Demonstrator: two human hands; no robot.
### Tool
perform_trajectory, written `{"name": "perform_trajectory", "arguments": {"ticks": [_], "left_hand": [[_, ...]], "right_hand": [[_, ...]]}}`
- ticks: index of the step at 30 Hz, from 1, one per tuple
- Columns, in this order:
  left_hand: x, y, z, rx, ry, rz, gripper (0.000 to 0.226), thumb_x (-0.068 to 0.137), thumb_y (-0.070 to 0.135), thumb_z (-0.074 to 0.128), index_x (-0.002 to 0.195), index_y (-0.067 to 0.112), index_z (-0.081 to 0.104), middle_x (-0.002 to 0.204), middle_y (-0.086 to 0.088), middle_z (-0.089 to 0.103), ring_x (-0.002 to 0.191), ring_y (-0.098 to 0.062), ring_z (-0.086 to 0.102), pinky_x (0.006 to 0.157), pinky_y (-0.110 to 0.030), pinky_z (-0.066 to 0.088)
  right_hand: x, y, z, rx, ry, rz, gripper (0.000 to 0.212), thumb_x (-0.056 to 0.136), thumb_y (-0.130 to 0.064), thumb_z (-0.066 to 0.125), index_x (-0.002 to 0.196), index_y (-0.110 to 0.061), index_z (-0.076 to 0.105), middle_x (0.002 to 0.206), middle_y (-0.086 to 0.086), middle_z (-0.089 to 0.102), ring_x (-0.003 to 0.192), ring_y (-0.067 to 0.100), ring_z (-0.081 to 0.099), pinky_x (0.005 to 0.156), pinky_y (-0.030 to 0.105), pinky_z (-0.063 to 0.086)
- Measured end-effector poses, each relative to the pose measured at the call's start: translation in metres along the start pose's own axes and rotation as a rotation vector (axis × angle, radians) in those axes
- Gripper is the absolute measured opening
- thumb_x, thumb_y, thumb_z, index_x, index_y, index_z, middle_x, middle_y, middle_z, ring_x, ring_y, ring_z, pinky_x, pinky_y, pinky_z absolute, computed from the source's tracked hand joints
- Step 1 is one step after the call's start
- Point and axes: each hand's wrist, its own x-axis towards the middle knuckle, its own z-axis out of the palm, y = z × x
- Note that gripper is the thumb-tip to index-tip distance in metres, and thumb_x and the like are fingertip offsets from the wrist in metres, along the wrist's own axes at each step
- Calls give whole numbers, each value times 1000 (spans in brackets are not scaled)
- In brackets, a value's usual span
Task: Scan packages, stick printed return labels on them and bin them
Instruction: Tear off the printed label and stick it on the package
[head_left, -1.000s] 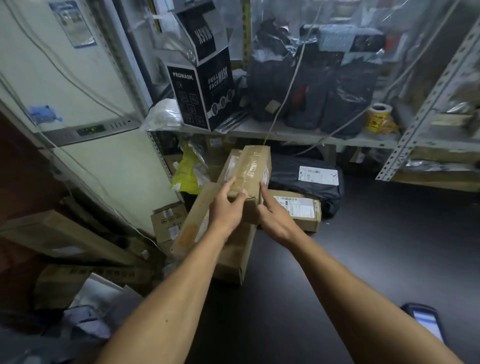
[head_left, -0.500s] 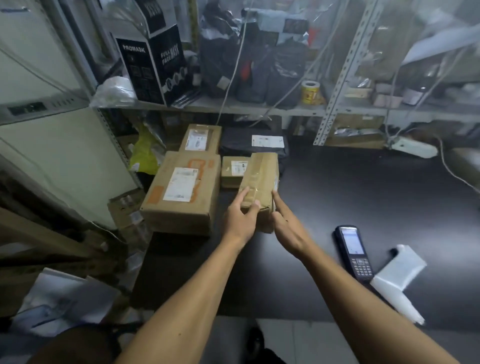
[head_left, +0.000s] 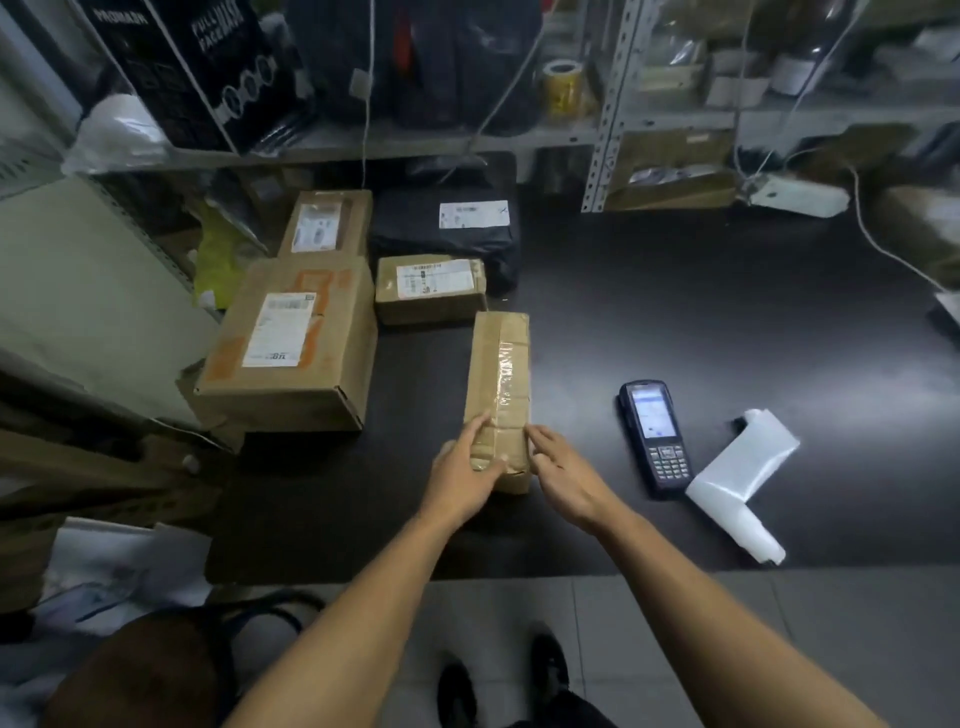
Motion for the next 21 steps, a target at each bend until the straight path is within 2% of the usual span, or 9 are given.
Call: {"name": "perform_trajectory", "arguments": {"ticks": [4, 6, 9, 11, 13, 15, 18, 20, 21], "left_hand": [[14, 23, 10, 192, 19, -56, 73, 88, 51, 65, 148, 50, 24, 162, 2, 7, 141, -31, 33, 110, -49, 39], [20, 38, 20, 292, 61, -49, 78, 85, 60, 63, 150, 49, 21, 163, 1, 0, 146, -33, 21, 110, -51, 36], [29, 55, 34, 369, 101, -66, 81, 84, 64, 62, 150, 49, 18, 163, -6, 0, 147, -35, 15, 114, -53, 28], [34, 61, 42, 462, 118, -106, 86, 82, 67, 62, 150, 49, 13, 161, -11, 3, 144, -39, 21, 114, -56, 25], [37, 63, 48, 539, 116, -139, 90, 82, 65, 63, 150, 47, 6, 156, -14, 7, 137, -42, 27, 110, -57, 28], [40, 59, 47, 529, 108, -154, 91, 83, 57, 63, 148, 48, 2, 149, -14, 12, 128, -39, 33, 104, -54, 38], [42, 49, 37, 466, 108, -133, 88, 82, 53, 63, 146, 51, 2, 144, -9, 18, 122, -34, 38, 94, -47, 44], [44, 42, 27, 406, 122, -120, 85, 82, 52, 63, 146, 54, 7, 144, -7, 22, 124, -32, 41, 96, -47, 41], [45, 38, 21, 356, 123, -119, 84, 82, 51, 64, 146, 55, 10, 145, -6, 24, 125, -32, 42, 98, -47, 41]], "right_hand": [[9, 15, -20, 54, 35, 19, 43, 103, -18, 37, 145, -17, 46, 147, 4, 48, 134, 17, 44, 103, 20, 31], [12, 22, -29, 34, 34, 22, 41, 102, -13, 38, 142, -15, 49, 142, 6, 54, 129, 19, 49, 95, 18, 32], [15, 30, -40, 6, 29, 41, 41, 101, -12, 39, 142, -14, 48, 139, 8, 56, 128, 21, 51, 95, 20, 34], [17, 35, -46, -11, 36, 54, 41, 102, -14, 39, 142, -13, 47, 139, 8, 56, 127, 22, 52, 98, 23, 36], [18, 42, -52, -28, 74, 59, 41, 101, -15, 42, 141, -13, 48, 137, 8, 57, 125, 22, 53, 102, 28, 38], [21, 52, -59, -64, 176, 57, 40, 98, -14, 47, 137, -11, 52, 134, 9, 58, 121, 23, 54, 101, 30, 40], [25, 69, -70, -201, 450, 94, 42, 91, -16, 53, 132, -9, 54, 135, 13, 53, 122, 31, 46, 100, 38, 39], [27, 81, -81, -301, 566, 214, 53, 89, -27, 59, 138, -12, 46, 144, 15, 41, 128, 36, 37, 101, 44, 37], [28, 87, -86, -322, 556, 295, 63, 88, -34, 62, 144, -15, 39, 149, 17, 33, 133, 37, 31, 103, 46, 36]]}}
